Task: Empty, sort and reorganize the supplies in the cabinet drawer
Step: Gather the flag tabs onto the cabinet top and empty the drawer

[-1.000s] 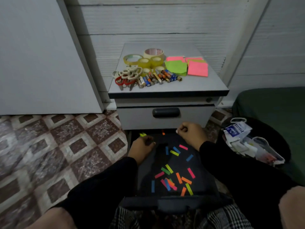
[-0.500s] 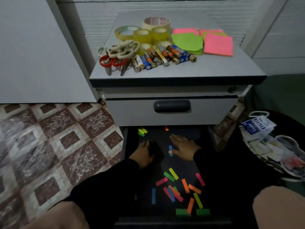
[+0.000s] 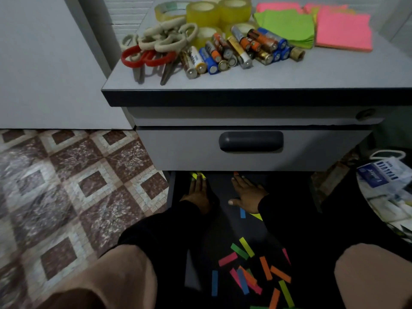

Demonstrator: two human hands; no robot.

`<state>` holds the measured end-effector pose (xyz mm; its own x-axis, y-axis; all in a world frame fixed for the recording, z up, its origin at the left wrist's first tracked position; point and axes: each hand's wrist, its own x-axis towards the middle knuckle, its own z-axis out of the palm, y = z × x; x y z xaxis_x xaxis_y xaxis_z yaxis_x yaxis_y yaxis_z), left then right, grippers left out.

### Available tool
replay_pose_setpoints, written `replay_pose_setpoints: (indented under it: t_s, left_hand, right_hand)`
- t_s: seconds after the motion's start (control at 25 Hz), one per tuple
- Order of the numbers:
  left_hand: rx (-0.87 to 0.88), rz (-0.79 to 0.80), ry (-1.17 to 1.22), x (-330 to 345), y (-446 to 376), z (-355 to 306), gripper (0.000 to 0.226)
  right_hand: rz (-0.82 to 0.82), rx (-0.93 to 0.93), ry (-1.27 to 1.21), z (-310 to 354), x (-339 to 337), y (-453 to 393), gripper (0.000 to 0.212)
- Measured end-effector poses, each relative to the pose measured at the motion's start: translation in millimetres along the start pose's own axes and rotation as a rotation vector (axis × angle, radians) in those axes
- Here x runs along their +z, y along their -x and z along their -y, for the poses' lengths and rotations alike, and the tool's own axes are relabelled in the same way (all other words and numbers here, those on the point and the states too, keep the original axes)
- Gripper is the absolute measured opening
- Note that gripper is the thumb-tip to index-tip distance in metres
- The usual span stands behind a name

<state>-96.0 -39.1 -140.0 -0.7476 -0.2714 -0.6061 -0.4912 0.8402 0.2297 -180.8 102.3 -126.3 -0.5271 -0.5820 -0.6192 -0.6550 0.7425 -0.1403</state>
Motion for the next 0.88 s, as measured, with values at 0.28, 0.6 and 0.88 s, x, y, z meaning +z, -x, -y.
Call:
replay_pose_setpoints:
  t_s: [0.28,0.6,0.88]
  left_hand:
    - [0.129,0.041,-0.216,33,44,-1,0.073]
    - [0.28,0.059,-0.287,51,105,-16,0.064]
    - [0.214,0.315,-0.371,71,121,8,0.044]
  right_hand:
    - [-0.045,-0.085,-0.032,-14,31,44,0.078]
    - [-0.082,-0.067,-0.103,-25,58,112,0.044]
    - [-0.032,0.279,-0.252,-35,68,123,0.074]
